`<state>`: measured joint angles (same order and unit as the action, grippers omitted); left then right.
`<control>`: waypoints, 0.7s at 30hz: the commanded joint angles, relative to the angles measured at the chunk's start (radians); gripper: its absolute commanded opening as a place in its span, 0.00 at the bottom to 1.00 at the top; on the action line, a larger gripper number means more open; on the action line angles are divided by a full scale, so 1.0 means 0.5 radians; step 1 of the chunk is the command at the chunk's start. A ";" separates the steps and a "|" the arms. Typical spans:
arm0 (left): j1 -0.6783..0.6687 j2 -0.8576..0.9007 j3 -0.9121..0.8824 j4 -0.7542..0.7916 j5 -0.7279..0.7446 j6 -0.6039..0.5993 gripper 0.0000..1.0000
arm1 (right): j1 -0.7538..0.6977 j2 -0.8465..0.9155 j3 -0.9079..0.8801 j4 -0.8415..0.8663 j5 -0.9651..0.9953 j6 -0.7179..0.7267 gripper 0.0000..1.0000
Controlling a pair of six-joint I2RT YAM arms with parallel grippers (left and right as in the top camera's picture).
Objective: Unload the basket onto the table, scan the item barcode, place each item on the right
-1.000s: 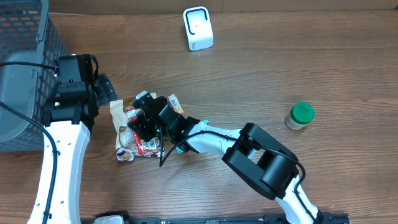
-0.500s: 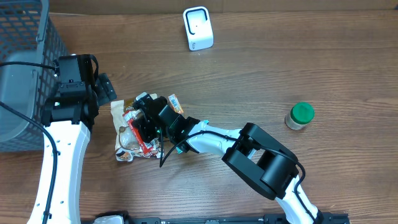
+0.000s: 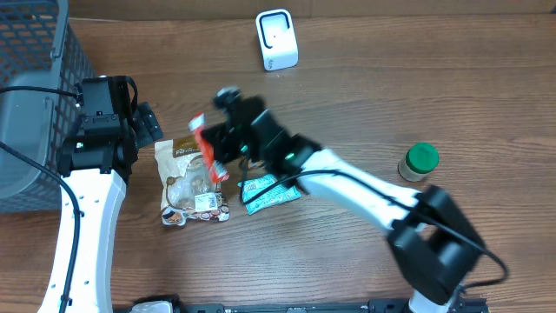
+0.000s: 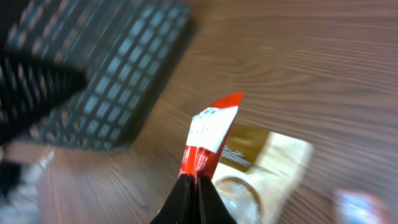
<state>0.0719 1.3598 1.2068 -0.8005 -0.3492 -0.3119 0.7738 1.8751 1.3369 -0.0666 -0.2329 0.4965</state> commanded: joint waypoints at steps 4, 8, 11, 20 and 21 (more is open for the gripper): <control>-0.001 0.003 0.024 0.001 -0.033 0.002 1.00 | -0.391 -0.106 0.000 -0.467 0.008 0.222 0.04; 0.000 0.003 0.024 0.001 -0.033 0.002 1.00 | -0.641 -0.101 -0.004 -0.834 0.050 0.222 0.04; 0.000 0.003 0.024 0.001 -0.033 0.002 1.00 | -0.742 -0.100 -0.005 -1.012 0.173 0.222 0.04; 0.000 0.003 0.024 0.001 -0.033 0.002 1.00 | -0.843 -0.099 -0.015 -1.188 0.328 0.310 0.45; 0.000 0.003 0.024 0.001 -0.033 0.002 1.00 | -0.843 -0.099 -0.016 -1.188 0.344 0.320 0.57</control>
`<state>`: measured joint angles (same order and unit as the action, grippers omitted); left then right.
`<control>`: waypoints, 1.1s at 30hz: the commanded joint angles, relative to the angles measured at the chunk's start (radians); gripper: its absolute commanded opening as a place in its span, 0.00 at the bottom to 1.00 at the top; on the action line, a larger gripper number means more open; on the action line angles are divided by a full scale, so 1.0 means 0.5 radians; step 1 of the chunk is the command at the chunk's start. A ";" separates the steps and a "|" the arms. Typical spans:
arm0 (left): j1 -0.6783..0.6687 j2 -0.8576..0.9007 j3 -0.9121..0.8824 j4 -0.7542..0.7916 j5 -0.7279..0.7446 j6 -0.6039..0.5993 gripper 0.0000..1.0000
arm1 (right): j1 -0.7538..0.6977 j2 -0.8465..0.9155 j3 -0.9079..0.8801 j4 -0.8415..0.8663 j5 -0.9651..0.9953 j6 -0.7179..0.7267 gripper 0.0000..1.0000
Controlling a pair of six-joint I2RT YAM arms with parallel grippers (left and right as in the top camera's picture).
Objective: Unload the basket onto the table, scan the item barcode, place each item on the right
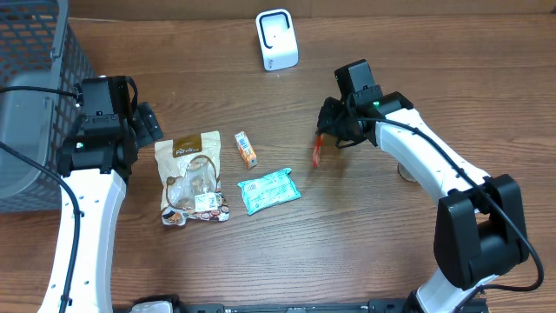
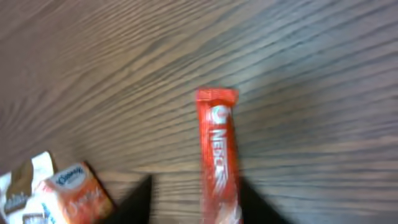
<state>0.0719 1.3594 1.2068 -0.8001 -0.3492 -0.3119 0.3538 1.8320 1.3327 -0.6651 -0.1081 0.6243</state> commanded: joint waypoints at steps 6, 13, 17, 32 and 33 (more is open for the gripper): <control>0.000 0.004 0.024 0.000 -0.033 0.002 1.00 | -0.003 -0.013 -0.008 -0.037 0.126 0.063 0.65; 0.000 0.004 0.024 0.000 -0.033 0.002 1.00 | -0.002 -0.013 -0.008 -0.299 0.126 0.063 0.28; 0.000 0.004 0.024 0.000 -0.033 0.002 1.00 | -0.001 -0.013 -0.024 -0.408 0.124 0.066 0.18; -0.001 0.004 0.024 0.000 -0.033 0.002 1.00 | 0.000 -0.014 -0.440 -0.228 0.113 0.100 0.16; -0.001 0.004 0.024 0.000 -0.033 0.002 1.00 | 0.000 -0.014 -0.440 -0.229 0.109 0.108 0.16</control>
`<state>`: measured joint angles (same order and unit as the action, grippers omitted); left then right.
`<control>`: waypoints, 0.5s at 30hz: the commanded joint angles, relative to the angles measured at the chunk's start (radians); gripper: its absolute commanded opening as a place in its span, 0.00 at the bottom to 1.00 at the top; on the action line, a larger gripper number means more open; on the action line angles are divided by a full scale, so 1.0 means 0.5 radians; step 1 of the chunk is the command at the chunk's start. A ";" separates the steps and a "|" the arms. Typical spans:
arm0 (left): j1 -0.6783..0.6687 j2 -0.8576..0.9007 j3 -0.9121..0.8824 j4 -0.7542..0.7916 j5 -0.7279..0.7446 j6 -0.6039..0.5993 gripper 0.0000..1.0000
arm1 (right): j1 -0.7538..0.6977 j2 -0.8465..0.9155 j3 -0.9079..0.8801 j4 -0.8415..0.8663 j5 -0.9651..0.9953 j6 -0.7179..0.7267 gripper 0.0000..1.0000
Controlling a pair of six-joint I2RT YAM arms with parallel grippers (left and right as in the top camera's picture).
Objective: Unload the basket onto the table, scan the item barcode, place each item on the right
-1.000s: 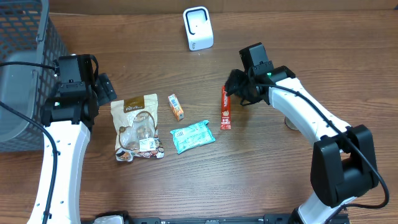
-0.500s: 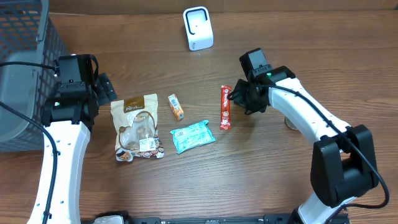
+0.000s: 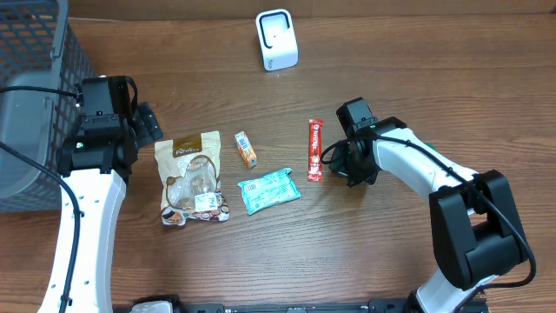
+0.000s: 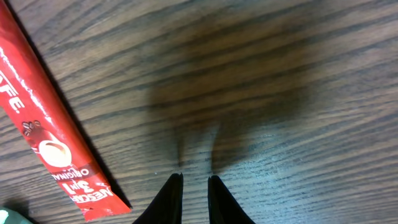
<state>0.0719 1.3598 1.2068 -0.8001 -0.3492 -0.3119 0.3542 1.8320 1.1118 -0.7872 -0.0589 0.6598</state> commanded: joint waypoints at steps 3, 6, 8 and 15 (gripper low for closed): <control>0.001 0.003 0.024 0.000 -0.033 0.002 1.00 | -0.001 -0.014 0.002 0.012 0.006 0.046 0.16; 0.001 0.003 0.024 0.000 -0.033 0.002 1.00 | -0.001 -0.014 0.002 0.011 -0.006 0.050 0.16; 0.001 0.003 0.024 0.000 -0.033 0.002 1.00 | -0.001 -0.014 0.002 0.018 -0.020 0.050 0.19; -0.001 0.003 0.024 0.000 -0.033 0.002 1.00 | -0.001 -0.014 0.002 0.124 -0.150 0.050 0.20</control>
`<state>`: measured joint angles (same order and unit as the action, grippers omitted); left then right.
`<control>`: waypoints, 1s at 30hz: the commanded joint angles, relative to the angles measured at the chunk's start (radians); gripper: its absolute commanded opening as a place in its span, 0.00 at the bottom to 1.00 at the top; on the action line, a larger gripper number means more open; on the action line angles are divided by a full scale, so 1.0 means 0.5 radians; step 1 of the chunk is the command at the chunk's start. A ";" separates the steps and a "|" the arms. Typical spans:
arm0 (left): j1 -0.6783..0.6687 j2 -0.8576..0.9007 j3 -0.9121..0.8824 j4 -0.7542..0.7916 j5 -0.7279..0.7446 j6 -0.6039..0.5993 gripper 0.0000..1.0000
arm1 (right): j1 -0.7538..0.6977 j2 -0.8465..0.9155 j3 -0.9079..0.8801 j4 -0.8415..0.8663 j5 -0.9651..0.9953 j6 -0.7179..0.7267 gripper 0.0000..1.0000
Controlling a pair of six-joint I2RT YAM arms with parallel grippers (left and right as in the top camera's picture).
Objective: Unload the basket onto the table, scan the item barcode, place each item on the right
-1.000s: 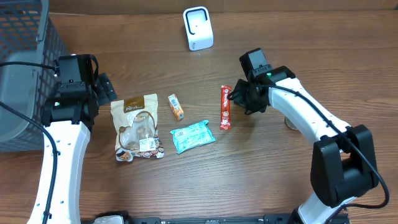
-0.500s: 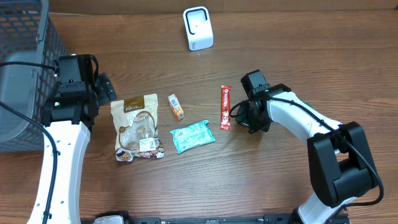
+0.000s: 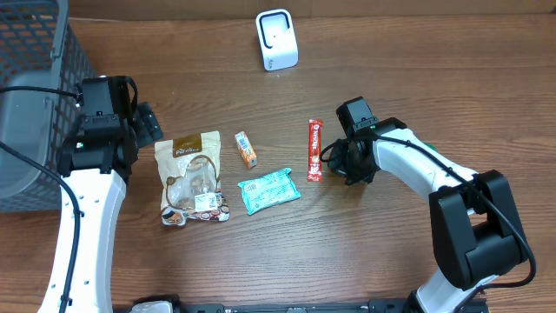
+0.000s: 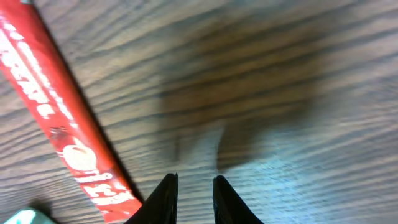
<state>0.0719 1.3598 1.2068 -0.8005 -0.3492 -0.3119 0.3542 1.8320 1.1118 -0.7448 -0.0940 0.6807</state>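
The red coffee stick (image 3: 314, 149) lies flat on the wooden table, and its lower end shows at the left of the right wrist view (image 4: 74, 149). My right gripper (image 3: 347, 163) is low over bare wood just right of the stick. In the wrist view the right gripper (image 4: 191, 196) is open by a narrow gap with nothing in it. The white barcode scanner (image 3: 276, 39) stands at the back of the table. My left gripper (image 3: 146, 122) is far left beside the basket, and looks open and empty.
A small orange pack (image 3: 246, 149), a teal tissue pack (image 3: 269, 189) and a brown pouch (image 3: 191, 178) lie left of the stick. A dark mesh basket (image 3: 35, 78) fills the far left edge.
The right gripper has shifted slightly beside the stick and its jaws stand a little wider apart. The stick and the left arm have not moved.
My right gripper was first shut on the red stick above the pouch and small packs. Then it had the stick over the table right of the middle. Later the stick lay on the wood with the gripper empty beside it, as now.
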 commanded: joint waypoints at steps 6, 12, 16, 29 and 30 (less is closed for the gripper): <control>-0.001 0.003 0.024 0.001 -0.033 0.002 1.00 | 0.001 -0.013 0.002 0.135 -0.099 0.093 0.20; -0.001 0.003 0.024 0.001 -0.033 0.002 1.00 | 0.101 -0.013 0.002 0.146 -0.065 0.181 0.19; -0.001 0.003 0.024 0.001 -0.033 0.002 1.00 | 0.198 -0.013 0.002 0.163 0.058 0.394 0.19; -0.001 0.003 0.024 0.001 -0.033 0.002 1.00 | 0.481 -0.012 0.002 0.510 0.206 0.507 0.27; -0.001 0.003 0.024 0.001 -0.033 0.002 1.00 | 0.478 -0.012 0.002 0.497 0.275 0.501 0.27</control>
<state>0.0719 1.3598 1.2068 -0.8005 -0.3492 -0.3119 0.5968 1.8320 1.1114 -0.4934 -0.0570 0.9215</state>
